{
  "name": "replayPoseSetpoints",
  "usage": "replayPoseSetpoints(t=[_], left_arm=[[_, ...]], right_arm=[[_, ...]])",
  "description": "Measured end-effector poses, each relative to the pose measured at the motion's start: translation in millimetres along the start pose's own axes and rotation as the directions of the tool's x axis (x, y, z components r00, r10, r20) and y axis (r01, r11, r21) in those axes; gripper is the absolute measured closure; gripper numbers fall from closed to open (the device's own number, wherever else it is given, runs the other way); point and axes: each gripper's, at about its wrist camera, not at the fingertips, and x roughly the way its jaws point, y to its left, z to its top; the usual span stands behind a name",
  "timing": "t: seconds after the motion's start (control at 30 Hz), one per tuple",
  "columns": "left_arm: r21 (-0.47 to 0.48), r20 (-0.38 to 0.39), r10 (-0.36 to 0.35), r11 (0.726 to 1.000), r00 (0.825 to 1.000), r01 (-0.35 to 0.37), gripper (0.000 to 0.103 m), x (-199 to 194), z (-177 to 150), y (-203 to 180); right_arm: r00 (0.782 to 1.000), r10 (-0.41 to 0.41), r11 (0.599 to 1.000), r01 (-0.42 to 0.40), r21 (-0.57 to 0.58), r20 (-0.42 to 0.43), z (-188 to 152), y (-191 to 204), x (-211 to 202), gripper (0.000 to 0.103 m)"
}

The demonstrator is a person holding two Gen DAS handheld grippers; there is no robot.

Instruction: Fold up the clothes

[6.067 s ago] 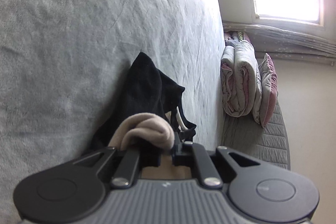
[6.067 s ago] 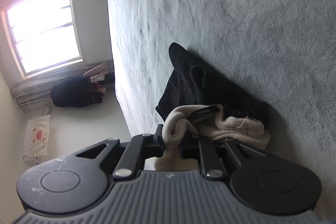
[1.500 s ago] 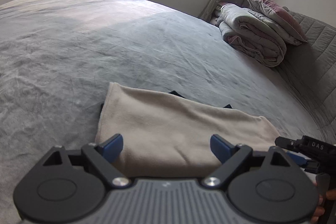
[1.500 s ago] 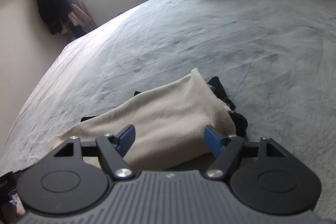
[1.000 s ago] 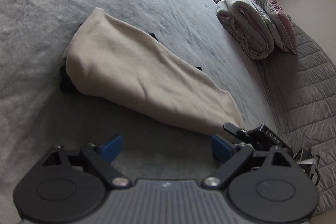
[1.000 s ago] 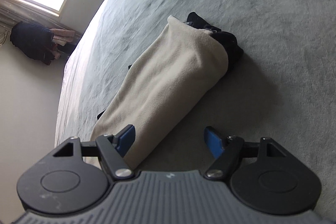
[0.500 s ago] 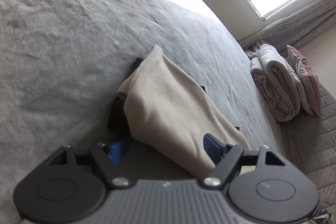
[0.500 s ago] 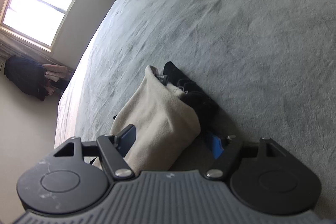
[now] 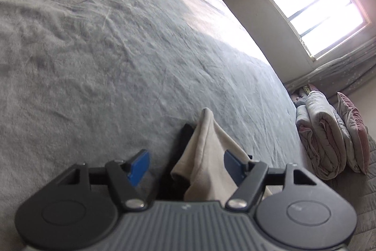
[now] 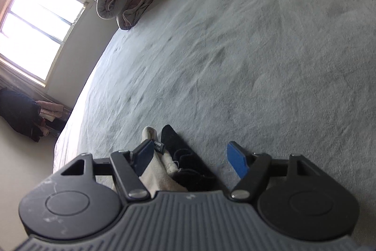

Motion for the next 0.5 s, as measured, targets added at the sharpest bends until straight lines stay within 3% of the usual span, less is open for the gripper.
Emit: replayPoseSetpoints(t=[0.2,0.33,0.5], left_arm=[[0.056,-0.037,0.005,0.998,0.999,-0.003,0.021,3,6,-7],[0.144,-0.072,0.02,0.99,0.997,-0.01,0.019,12,6,-12],[0.189,-0.08,0.023,0.982,0.997,-0.007,0.019,15,6,-8]], right_arm=[[1.0,0.007,1.0,-0.006,-0.012,0.012,-3,0,-8,0.03],[0.999,0.024,0.996,-0.02,-0.087,0.046,-4,11,-14,0.03],[0.997,0.044,0.982,-0.031,-0.185,0.07,-7,26,-10,0.03]])
